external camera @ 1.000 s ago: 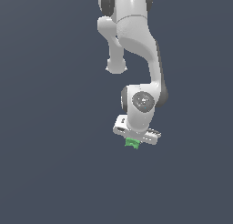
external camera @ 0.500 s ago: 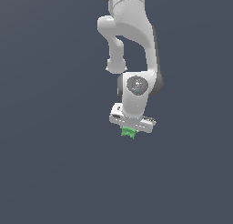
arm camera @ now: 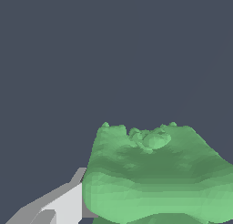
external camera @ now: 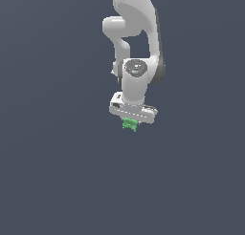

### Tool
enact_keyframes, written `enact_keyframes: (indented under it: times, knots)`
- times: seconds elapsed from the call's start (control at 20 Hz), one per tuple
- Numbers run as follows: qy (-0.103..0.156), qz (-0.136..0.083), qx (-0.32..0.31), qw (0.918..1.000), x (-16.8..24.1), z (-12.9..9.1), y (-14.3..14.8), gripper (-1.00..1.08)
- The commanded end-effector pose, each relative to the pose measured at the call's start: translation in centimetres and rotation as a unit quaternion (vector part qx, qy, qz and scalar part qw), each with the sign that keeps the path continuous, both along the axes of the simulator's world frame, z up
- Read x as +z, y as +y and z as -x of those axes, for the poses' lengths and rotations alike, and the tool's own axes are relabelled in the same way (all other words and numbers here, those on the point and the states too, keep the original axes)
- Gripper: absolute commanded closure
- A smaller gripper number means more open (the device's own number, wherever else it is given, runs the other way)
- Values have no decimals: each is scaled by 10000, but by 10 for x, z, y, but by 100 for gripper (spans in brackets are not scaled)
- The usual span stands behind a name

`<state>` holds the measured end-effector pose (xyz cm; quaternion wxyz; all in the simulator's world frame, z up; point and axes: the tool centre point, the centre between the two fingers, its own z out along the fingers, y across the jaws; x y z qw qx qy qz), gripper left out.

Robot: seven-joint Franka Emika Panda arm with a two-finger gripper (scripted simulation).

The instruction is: Pick up the object and move it to a goal position.

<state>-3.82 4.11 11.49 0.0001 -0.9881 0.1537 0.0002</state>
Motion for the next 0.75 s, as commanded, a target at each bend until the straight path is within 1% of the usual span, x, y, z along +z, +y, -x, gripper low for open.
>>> enact_keyframes:
  times: [0.0, 0.35, 0.7]
  knots:
    - [-1, -1, 1, 10000, 8, 13, -5, 108]
    - [-1, -1, 1, 10000, 25, 37, -16, 108]
    - [-1, -1, 1, 10000, 31, 45, -20, 108]
